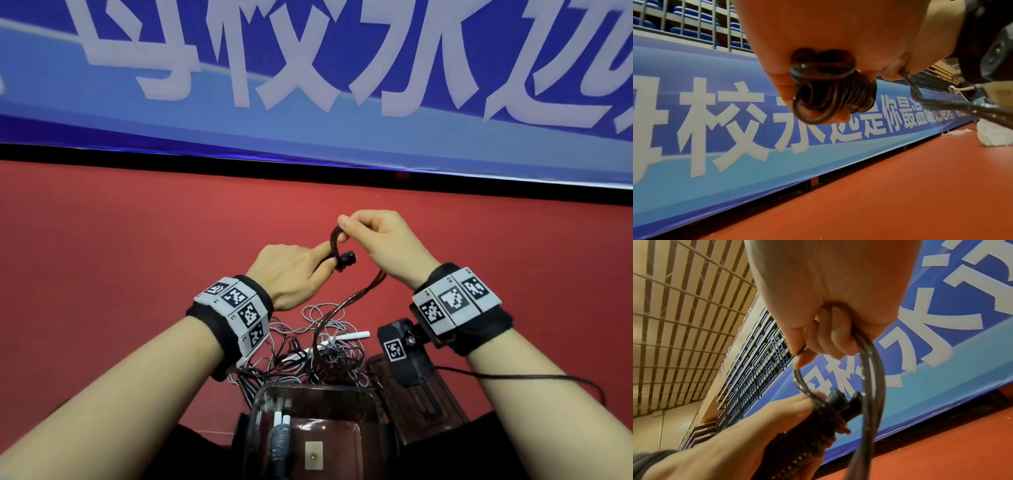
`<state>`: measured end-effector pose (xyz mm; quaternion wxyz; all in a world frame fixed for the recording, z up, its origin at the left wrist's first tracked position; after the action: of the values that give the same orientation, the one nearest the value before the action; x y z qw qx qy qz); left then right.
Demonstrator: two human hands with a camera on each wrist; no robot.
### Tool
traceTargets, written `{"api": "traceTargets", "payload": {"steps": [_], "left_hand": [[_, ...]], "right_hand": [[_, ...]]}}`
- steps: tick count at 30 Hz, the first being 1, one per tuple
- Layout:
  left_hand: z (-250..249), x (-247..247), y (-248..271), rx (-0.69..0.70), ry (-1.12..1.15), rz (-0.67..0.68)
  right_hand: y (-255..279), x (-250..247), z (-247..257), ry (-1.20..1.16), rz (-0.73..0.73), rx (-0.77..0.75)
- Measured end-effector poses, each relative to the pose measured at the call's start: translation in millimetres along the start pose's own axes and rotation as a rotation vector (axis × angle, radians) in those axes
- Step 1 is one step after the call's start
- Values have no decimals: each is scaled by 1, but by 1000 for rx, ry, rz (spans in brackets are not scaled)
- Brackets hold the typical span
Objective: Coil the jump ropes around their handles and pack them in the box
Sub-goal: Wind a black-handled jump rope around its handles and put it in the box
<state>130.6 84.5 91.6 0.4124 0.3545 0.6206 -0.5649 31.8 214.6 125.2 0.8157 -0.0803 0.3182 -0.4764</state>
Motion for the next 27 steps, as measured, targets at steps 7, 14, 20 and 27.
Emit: {"api": "traceTargets", "payload": {"steps": [7,14,20,27], "left_hand": [[-10,-8,1,68,-62,-70],[-10,-8,1,63,-19,-127],[-9,-12,1,-35,334,-221],[4,-10,-10,-357,830,-303]], "right_hand": [[3,-4,-1,-43,56,85],[-2,-9,-11,-78,33,147],[-4,-15,-32,-28,4,253],[4,14,-31,-51,51,296]]}}
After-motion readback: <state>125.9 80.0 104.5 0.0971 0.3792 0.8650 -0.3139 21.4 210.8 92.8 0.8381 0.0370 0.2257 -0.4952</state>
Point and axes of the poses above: each hand's wrist, its own y-axis away from the middle knuckle, its own x-axis out of the palm, z = x × y, the point moved 2 cm from there along -y, towards the middle knuckle, and after that the axes turned 13 degrees about -z, right-handed, at the moved point
